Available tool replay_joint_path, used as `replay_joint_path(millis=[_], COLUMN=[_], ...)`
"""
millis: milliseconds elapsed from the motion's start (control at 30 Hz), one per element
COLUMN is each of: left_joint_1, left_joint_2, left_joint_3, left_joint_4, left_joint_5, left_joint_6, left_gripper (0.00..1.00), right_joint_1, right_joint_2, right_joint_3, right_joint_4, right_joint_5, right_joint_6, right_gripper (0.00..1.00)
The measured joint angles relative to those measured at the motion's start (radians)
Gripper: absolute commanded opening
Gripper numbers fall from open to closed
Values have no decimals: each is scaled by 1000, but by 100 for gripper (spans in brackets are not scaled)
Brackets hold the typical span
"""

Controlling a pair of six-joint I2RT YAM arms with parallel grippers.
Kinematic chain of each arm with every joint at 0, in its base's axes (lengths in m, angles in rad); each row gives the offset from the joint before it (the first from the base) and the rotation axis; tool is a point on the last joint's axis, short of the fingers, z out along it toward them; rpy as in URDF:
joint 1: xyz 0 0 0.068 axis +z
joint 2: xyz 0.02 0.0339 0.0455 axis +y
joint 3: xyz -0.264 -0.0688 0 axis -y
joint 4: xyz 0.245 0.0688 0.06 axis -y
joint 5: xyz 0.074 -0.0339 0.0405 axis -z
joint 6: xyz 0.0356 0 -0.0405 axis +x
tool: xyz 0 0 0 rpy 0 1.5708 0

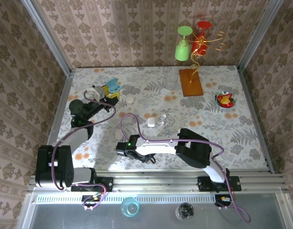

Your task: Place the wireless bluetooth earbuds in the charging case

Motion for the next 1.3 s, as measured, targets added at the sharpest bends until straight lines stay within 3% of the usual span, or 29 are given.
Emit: replay_joint_path(millis=[733, 867, 1033, 1300], left_joint_1=[6, 6, -2, -84], left_joint_2=[0, 0, 0, 7], left_joint_3=[0, 0, -1, -3], left_joint_4=[12, 30, 39, 32], left_joint_5=[4, 3, -3, -29], left_joint_6=[-5, -5, -4, 27], left_gripper=[42, 42, 42, 42], right_joint_1=[-28, -112, -290, -556], right_joint_2=[1, -143, -412, -669], right_joint_3=[-33, -178, -375, -616], right_joint_4=[23, 129, 320, 620], right_joint_5=[5, -61, -203, -508], right_joint_6=[1, 11, 34, 92], right_gripper=[18, 18, 17, 17])
